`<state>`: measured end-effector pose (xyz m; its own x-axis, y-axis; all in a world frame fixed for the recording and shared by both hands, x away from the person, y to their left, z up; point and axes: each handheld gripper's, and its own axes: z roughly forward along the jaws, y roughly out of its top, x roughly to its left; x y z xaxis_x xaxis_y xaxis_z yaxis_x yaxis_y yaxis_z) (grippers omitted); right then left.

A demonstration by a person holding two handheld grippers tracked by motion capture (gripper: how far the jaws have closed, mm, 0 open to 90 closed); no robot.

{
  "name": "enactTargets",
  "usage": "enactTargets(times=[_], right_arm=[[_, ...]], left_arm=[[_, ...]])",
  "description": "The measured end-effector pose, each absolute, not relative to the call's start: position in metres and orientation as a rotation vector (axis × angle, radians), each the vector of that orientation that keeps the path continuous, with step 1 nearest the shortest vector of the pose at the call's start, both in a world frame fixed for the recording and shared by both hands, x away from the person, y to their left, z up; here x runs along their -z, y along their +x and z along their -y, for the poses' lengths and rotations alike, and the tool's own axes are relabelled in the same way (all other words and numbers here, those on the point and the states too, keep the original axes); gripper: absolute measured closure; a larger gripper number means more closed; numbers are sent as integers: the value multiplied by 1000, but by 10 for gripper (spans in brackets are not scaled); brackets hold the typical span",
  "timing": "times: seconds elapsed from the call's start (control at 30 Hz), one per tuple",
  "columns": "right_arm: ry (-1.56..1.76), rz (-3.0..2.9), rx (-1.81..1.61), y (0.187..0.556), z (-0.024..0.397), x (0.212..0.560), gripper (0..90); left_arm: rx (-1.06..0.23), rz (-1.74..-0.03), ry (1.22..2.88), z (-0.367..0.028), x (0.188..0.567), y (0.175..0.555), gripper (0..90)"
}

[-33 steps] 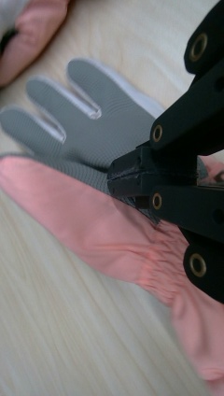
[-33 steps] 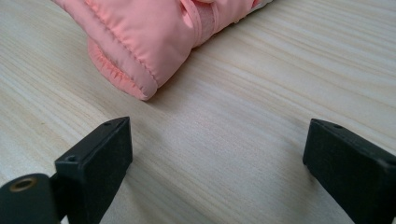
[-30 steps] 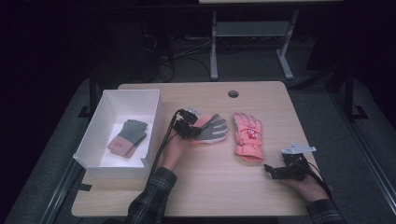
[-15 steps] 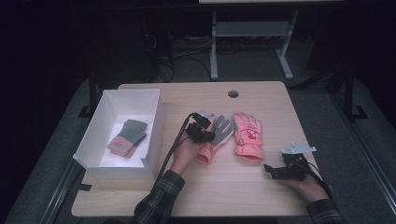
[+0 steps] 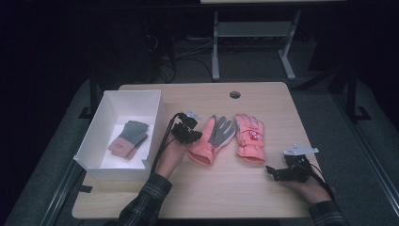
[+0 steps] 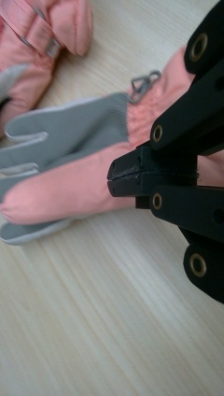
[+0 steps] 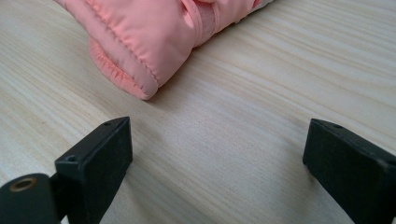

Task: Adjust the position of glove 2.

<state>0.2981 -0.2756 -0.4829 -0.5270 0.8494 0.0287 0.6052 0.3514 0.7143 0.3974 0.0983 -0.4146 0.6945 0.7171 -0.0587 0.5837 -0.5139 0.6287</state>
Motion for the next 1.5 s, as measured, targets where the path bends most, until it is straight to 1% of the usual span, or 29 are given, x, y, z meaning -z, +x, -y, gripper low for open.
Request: enactTargets(times=[0.37, 0.73, 0.83, 0.97, 1.1, 1.2, 1.33, 1.5], right_arm=[[1282, -2273, -977, 298, 276, 483, 77], [1282, -2273, -977, 298, 276, 483, 77], [1281, -2273, -978, 298, 276, 483, 77], [1283, -2271, -978, 298, 276, 483, 77], [1283, -2273, -977, 298, 276, 483, 77], [1280, -2273, -978, 298, 276, 483, 77], [1281, -2274, -977, 298, 276, 483, 78], [1280, -2274, -978, 298, 276, 483, 77]], left_arm=[[-215, -946, 2321, -95, 424, 388, 897], [-85, -802, 2351, -73, 427, 367, 897], [-71, -759, 2371, -64, 429, 362, 897], [-96, -725, 2355, -60, 425, 362, 897], [-159, -690, 2320, -58, 419, 368, 897], [-194, -691, 2292, -55, 420, 377, 897], [-232, -680, 2295, -51, 425, 385, 897], [-199, -681, 2331, -48, 438, 386, 898]])
